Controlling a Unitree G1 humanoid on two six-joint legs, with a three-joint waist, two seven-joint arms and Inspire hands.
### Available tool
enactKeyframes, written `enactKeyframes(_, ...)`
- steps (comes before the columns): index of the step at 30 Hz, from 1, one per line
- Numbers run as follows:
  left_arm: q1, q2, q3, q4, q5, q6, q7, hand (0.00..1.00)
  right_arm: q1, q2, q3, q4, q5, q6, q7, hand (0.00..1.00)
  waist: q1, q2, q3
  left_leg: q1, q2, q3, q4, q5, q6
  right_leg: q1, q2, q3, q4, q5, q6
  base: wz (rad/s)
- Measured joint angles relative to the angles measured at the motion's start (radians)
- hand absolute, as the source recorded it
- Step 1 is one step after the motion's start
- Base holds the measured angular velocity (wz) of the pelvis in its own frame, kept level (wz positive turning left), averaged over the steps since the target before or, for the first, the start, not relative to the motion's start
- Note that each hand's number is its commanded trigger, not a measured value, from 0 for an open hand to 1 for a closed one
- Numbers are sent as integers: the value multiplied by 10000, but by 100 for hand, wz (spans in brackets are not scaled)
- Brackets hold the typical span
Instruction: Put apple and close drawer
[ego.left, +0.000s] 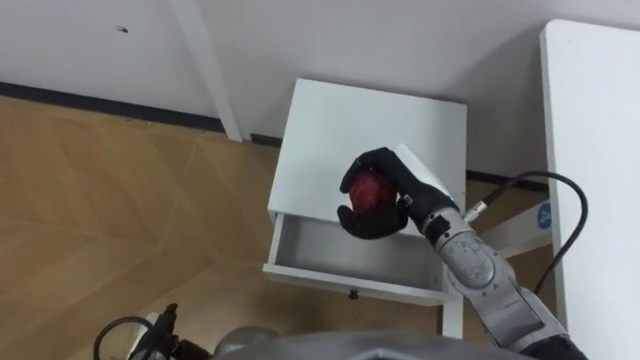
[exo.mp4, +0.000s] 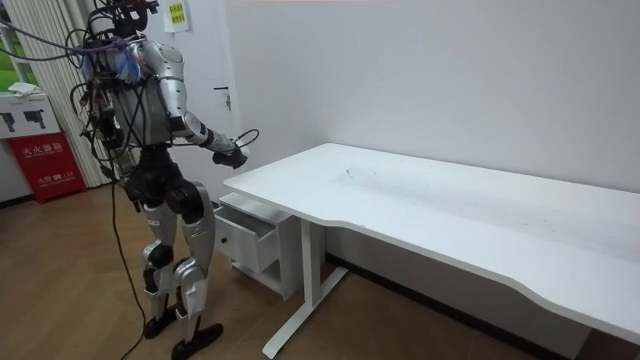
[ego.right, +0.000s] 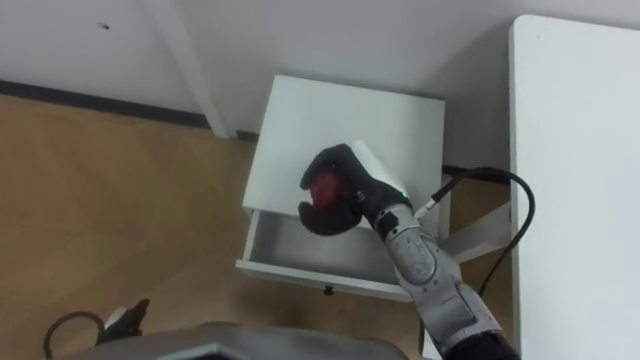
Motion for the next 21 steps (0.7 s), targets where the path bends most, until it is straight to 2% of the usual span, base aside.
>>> enactKeyframes(1, -65, 0, 0, -30, -1, -5, -17, 0, 0, -1, 1, 0, -3, 0, 67, 30, -1, -1, -1, 3, 0, -8, -1, 0, 0, 6, 1, 32, 0, 0, 0, 0)
enactKeyframes(2, -132, 2, -1, -43, -3, -7, -72, 0, 0, -16, 7, 1, -5, 0, 129, 2, 1, -4, -2, 2, 1, -14, -2, 0, 0, 8, 2, 60, 0, 0, 0, 0)
enactKeyframes(21, -154, 8, -22, -43, -123, -31, -100, 0, 94, -45, 91, 324, -154, 11, 337, 0, -31, -57, -19, -11, -2, -24, 67, 14, 23, 97, 4, 109, 0, -2, 3, 0)
